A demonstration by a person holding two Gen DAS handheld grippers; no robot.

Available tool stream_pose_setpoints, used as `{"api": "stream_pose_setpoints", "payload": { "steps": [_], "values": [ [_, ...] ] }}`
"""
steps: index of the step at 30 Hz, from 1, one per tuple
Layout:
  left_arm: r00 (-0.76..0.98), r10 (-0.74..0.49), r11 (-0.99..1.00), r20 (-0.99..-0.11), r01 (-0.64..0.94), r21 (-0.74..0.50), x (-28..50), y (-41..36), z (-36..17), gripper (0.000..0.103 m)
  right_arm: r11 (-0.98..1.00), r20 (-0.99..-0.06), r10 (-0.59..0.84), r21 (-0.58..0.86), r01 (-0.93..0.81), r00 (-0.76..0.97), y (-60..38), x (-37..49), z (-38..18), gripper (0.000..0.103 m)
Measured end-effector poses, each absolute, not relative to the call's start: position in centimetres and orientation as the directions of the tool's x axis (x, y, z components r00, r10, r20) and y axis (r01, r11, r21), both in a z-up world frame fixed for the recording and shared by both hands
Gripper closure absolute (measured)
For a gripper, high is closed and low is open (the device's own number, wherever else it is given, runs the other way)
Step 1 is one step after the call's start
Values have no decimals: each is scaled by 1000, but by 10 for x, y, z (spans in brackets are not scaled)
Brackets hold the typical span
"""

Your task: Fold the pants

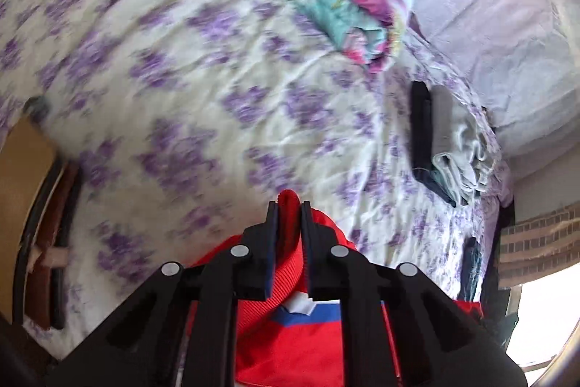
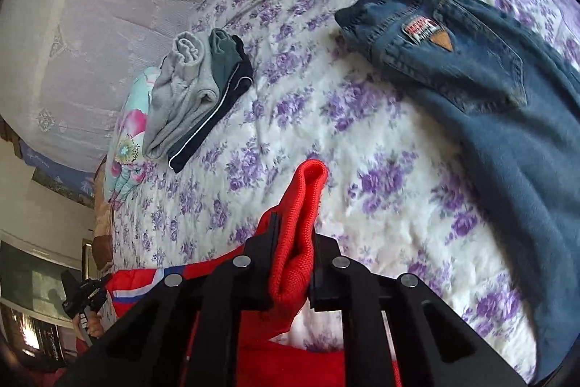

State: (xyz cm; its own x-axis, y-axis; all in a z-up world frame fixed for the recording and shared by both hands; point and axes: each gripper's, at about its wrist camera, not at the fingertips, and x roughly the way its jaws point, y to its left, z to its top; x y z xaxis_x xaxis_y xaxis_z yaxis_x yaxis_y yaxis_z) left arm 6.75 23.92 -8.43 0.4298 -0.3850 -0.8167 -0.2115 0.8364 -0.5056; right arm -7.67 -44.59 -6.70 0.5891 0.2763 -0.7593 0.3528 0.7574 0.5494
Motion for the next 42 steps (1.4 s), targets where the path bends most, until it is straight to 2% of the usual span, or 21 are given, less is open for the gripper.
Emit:
{"api": "stream_pose_setpoints", "payload": {
  "steps": [8,15,18,23,25,26,27,28,29,30,31,34,35,37,39,42],
  "values": [
    [442,-379,834,-813,-218,-507,92,226,-82,93,731,-744,265,569,375,613,-462,-62,-64,90],
    [536,-355,841,-766,-176,-512,148,208,-52,93,787,-709,227,538,303,668,-472,11,-35,90],
    [540,-333,854,-773,-175,-490,174,200,-54,93,786,-721,216,528,322,658,-481,47,-47,90],
    [426,-243,891,-871,-257,-374,220,186,-107,91,820,-877,157,372,436,454,-490,103,-131,87],
    [337,-189,900,-922,-315,-300,223,185,-132,88,797,-868,134,381,469,478,-493,97,-137,83],
    [331,-180,901,-926,-323,-290,220,186,-134,79,797,-866,108,369,478,489,-494,93,-133,80],
    [339,-177,900,-924,-323,-292,212,189,-130,63,800,-865,73,348,489,496,-494,87,-125,78],
    [353,-171,902,-920,-320,-291,205,192,-125,57,810,-862,39,324,489,505,-493,82,-118,77],
    [371,-154,905,-916,-320,-282,196,197,-118,43,823,-855,7,299,483,518,-491,77,-110,76],
    [385,-139,907,-913,-321,-273,189,200,-113,35,837,-848,-26,270,475,529,-489,72,-102,76],
    [401,-115,909,-909,-327,-259,178,208,-106,34,856,-842,-64,230,463,536,-485,68,-95,74],
    [397,-111,899,-911,-352,-262,159,227,-101,33,888,-871,-122,118,445,475,-476,68,-104,50],
    [391,-114,891,-913,-366,-268,153,232,-101,33,893,-898,-136,71,444,418,-473,72,-116,46],
    [380,-127,874,-916,-395,-285,138,242,-106,33,894,-937,-147,10,448,316,-472,76,-146,44],
    [365,-142,860,-920,-414,-297,124,248,-114,33,876,-925,-158,31,481,347,-474,69,-139,42],
    [359,-162,850,-919,-423,-314,99,252,-120,33,869,-905,-74,148,472,420,-469,51,-113,41]
  ]
}}
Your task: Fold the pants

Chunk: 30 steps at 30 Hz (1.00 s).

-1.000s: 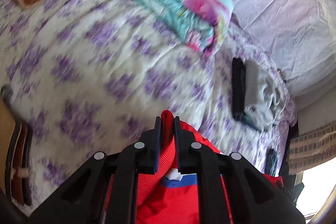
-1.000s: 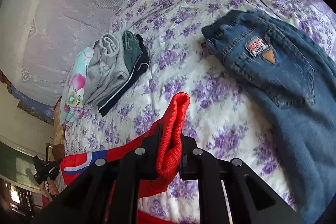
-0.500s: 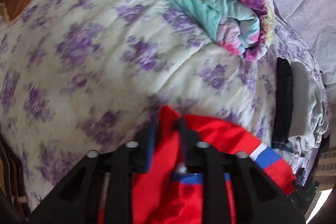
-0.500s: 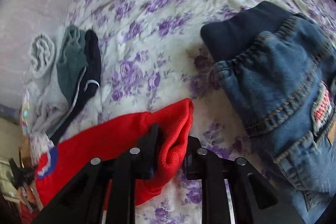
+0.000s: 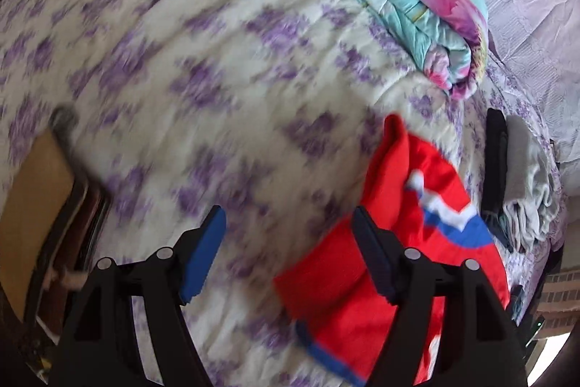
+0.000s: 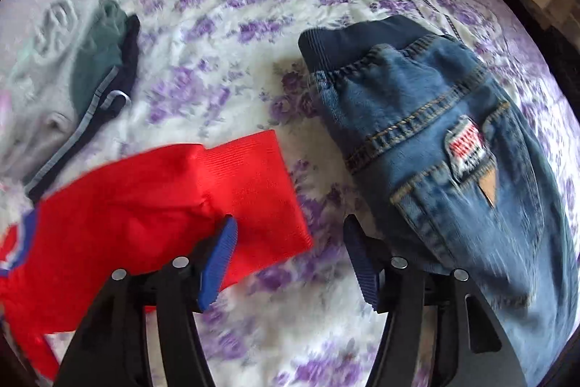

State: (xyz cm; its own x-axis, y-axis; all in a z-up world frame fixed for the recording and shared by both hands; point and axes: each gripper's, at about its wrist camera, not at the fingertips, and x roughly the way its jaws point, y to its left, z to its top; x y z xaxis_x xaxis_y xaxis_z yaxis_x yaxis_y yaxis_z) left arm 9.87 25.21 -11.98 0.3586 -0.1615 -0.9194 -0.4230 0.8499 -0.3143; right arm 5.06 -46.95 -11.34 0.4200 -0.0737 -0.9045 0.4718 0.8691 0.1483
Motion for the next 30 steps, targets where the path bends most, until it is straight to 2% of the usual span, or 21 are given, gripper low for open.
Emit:
{"api": "stream_pose_setpoints", "payload": {
  "steps": [3,7,14,17,20,23,30],
  "values": [
    [349,-193,854,-917,-401,-332,75,251,-126,33,894,-894,-55,153,420,445,-461,24,-91,32],
    [343,-246,851,-907,-372,-371,58,247,-134,33,906,-896,-48,147,396,442,-447,-32,-77,32],
    [289,-405,819,-868,-308,-484,50,223,-148,33,848,-917,41,242,471,397,-432,-131,-88,32],
    [232,-395,857,-889,-256,-448,49,197,-159,33,811,-931,44,245,532,361,-432,-172,-96,32],
    [219,-362,881,-906,-236,-409,52,181,-163,26,766,-939,71,267,585,335,-430,-207,-108,32],
    [219,-358,882,-908,-240,-406,59,176,-162,25,727,-939,137,311,612,316,-427,-225,-118,32],
    [227,-355,874,-907,-264,-408,52,177,-163,24,768,-912,226,383,513,344,-412,-234,-107,32]
  ]
}}
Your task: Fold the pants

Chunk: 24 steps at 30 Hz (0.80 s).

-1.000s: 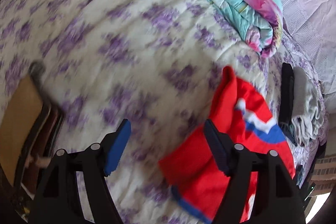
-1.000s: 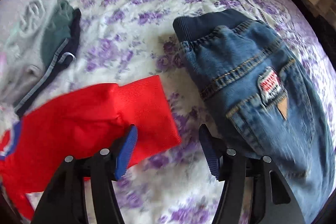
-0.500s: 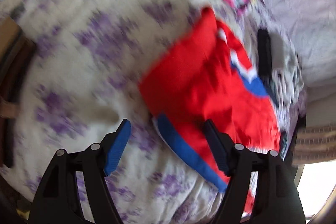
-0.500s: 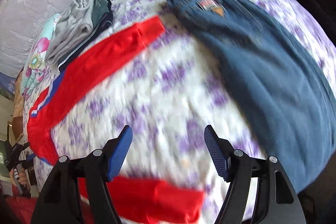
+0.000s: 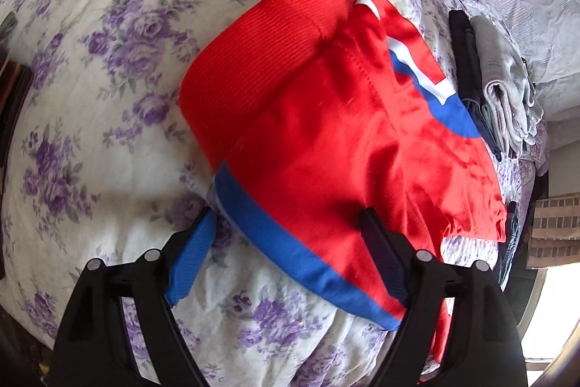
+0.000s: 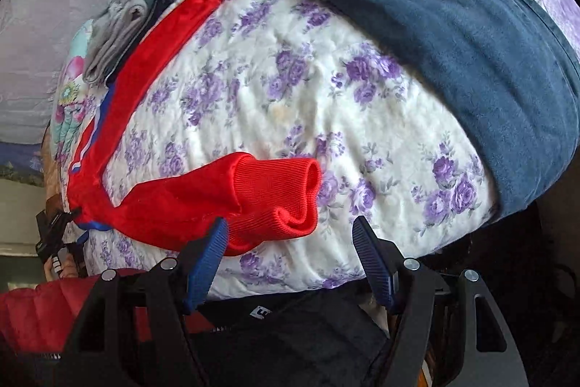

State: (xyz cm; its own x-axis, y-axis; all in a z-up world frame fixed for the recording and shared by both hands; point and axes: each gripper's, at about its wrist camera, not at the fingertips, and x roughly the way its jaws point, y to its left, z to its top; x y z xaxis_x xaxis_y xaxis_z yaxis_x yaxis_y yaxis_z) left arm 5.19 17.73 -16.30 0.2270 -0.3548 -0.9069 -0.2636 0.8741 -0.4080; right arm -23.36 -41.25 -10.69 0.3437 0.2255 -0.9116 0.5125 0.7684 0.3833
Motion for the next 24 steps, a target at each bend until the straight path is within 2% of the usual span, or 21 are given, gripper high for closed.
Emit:
{"api": "stream_pose_setpoints", "payload": {
  "steps": [4,6,8,9,11,14,16,18,19,20,21,24],
  "values": [
    [242,-352,868,-904,-277,-412,45,181,-164,24,747,-892,362,451,489,270,-405,-233,-119,32],
    [248,-347,867,-904,-282,-410,45,180,-165,23,715,-856,419,516,472,302,-397,-229,-121,36],
    [254,-339,869,-906,-285,-405,45,179,-165,21,674,-806,498,591,443,319,-386,-213,-128,52],
    [257,-334,870,-907,-285,-401,45,177,-165,19,677,-804,510,594,434,304,-381,-202,-134,54],
    [258,-325,873,-910,-287,-394,46,174,-165,16,733,-821,469,567,375,324,-377,-166,-139,65],
    [249,-307,879,-919,-296,-374,50,170,-165,14,776,-822,316,511,369,473,-409,-117,-125,74],
    [242,-306,878,-921,-303,-371,51,170,-164,14,792,-851,199,432,431,486,-432,-94,-114,70],
    [243,-319,868,-916,-313,-385,49,172,-162,14,805,-845,209,434,404,492,-441,-93,-100,70],
    [247,-327,861,-912,-320,-395,47,175,-162,14,816,-843,216,433,384,493,-441,-97,-94,64],
    [250,-331,856,-910,-327,-400,44,177,-162,14,834,-850,209,412,366,483,-438,-105,-89,50],
    [254,-332,851,-908,-335,-405,39,179,-163,14,860,-864,188,374,347,466,-435,-117,-88,45],
    [262,-328,848,-908,-343,-405,29,182,-164,14,873,-888,170,337,353,428,-443,-150,-99,44]
  ]
}}
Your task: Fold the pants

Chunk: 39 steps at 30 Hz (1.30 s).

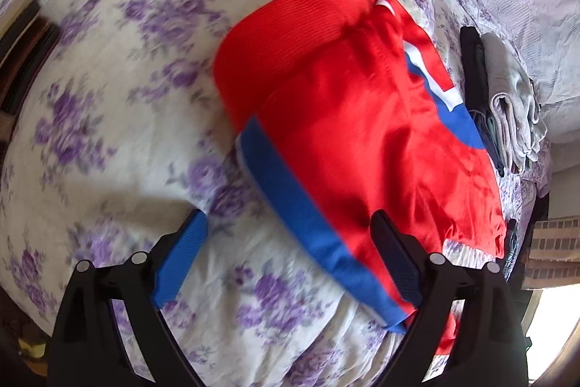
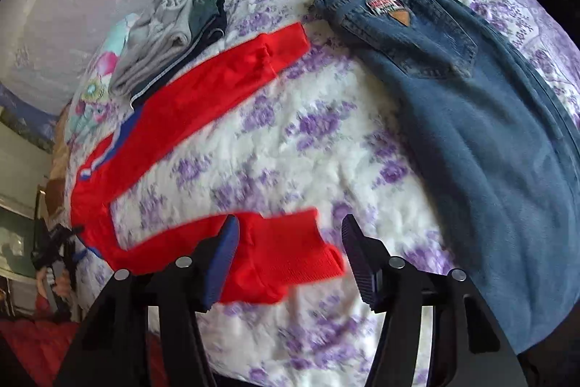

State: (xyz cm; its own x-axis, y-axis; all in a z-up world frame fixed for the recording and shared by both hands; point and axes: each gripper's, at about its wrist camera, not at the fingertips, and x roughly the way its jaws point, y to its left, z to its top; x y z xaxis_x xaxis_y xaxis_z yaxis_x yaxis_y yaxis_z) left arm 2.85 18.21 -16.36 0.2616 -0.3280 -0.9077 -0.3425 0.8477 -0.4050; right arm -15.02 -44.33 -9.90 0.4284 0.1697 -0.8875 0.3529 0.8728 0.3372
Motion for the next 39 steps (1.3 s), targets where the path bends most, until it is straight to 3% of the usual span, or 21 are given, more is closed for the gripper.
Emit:
{"api": "stream_pose_setpoints", "payload": {
  "steps": [8,9,10,11,14,16,18,19,20,21,23,30,38,39],
  "values": [
    [246,-312,858,-918,-342,-383,31,177,-167,10,813,-848,283,460,357,448,-444,-149,-144,43],
    [242,-306,862,-921,-339,-376,34,176,-167,10,809,-837,304,479,341,455,-439,-144,-144,49],
    [240,-302,864,-922,-339,-371,35,175,-167,10,804,-816,345,512,303,465,-428,-132,-138,73],
    [240,-301,864,-923,-341,-371,35,175,-166,10,807,-804,353,521,280,479,-419,-122,-129,85],
    [242,-312,851,-919,-359,-383,37,177,-165,10,763,-737,361,586,273,572,-422,-93,-87,94],
    [246,-325,838,-913,-373,-399,37,180,-164,10,704,-706,321,624,340,631,-448,-80,-68,94],
    [253,-337,826,-907,-383,-414,36,182,-163,10,656,-742,253,603,453,621,-481,-75,-68,94],
    [257,-343,820,-903,-387,-421,35,183,-163,10,675,-816,185,510,533,548,-497,-73,-77,83],
    [260,-349,817,-900,-387,-429,35,183,-162,10,681,-860,147,446,580,489,-506,-75,-85,48],
    [262,-353,815,-898,-385,-433,33,183,-162,10,667,-886,136,413,621,443,-512,-83,-93,38],
    [264,-356,811,-897,-390,-436,30,183,-161,10,605,-850,211,502,618,483,-514,-105,-105,37],
    [261,-358,802,-896,-406,-439,22,183,-160,10,565,-801,303,587,579,516,-493,-109,-134,40],
    [284,-371,760,-884,-454,-465,13,194,-159,10,564,-787,300,602,566,539,-476,-71,-152,41],
    [290,-367,752,-884,-467,-465,10,199,-158,10,571,-780,307,610,550,545,-473,-69,-150,50]
  ]
}}
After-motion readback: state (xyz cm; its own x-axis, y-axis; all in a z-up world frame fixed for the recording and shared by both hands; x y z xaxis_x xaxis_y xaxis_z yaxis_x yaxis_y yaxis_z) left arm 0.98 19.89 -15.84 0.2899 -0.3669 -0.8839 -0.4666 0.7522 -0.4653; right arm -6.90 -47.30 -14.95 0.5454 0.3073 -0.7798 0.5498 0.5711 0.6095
